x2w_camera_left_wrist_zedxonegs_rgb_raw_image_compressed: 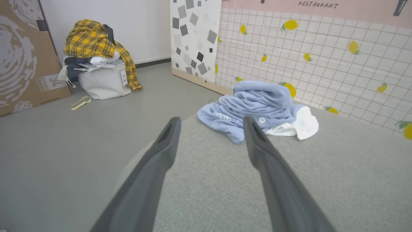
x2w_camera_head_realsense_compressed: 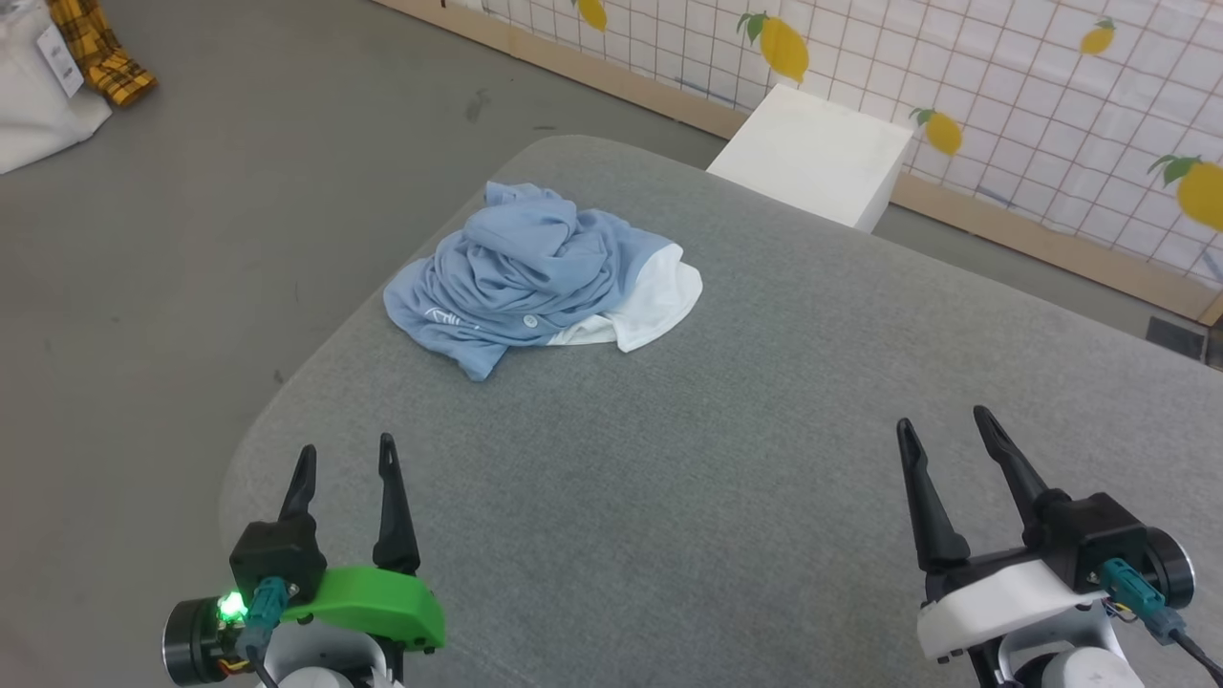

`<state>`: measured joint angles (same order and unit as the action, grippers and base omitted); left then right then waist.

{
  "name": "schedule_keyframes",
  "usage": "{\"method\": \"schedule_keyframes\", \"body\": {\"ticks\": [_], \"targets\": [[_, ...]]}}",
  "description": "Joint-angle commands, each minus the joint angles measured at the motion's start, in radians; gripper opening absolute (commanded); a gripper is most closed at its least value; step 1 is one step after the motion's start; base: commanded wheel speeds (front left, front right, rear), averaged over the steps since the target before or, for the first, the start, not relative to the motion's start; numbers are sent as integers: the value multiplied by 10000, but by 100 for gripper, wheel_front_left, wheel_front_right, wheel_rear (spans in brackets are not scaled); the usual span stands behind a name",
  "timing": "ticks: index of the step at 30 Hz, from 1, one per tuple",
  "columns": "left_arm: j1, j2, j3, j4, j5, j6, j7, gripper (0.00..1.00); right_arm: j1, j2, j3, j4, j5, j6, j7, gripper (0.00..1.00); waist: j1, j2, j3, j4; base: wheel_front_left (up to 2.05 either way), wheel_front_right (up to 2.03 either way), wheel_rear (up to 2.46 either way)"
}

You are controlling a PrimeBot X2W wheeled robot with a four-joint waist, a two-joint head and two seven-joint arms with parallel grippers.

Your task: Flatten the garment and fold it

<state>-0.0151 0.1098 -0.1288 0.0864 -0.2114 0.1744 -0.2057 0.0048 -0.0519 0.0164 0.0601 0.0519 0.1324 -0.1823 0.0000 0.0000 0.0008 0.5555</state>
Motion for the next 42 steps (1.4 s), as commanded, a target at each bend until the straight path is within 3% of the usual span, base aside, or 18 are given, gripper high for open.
{"method": "schedule_keyframes", "body": {"ticks": [1,10,16,22,29,35,42], "targets": [[53,94,-38,24,-62,98,-108,100,-155,12,24,23,39,-14,-90,100,0,0,71,40,0,0,0],[-770,168,124,91,-563,208,-263,100,-582,14,167,-399,-301,-15,125,100,0,0,1190,-346,0,0,0],[-2876,236,549,608,-1417,72,76,100,-1191,6,193,-1127,-870,-16,473,100,0,0,2904,-977,0,0,0],[-5462,733,877,1659,-2185,-254,929,100,-1979,-313,347,-1567,-972,-17,593,100,0,0,4717,-1769,0,0,0],[-7385,1500,1096,3331,-2758,-414,3039,100,-2600,-424,412,-1509,-768,-17,376,100,0,0,5935,-2790,0,0,0],[-7820,1849,1475,4728,-3554,73,5651,100,-2915,-336,422,-1230,-599,-17,46,100,0,0,6349,-3552,0,0,0],[-7039,2482,1501,5237,-3998,616,8608,100,-3035,-162,370,-759,-526,-17,-340,100,0,0,6169,-4123,0,0,0]]}}
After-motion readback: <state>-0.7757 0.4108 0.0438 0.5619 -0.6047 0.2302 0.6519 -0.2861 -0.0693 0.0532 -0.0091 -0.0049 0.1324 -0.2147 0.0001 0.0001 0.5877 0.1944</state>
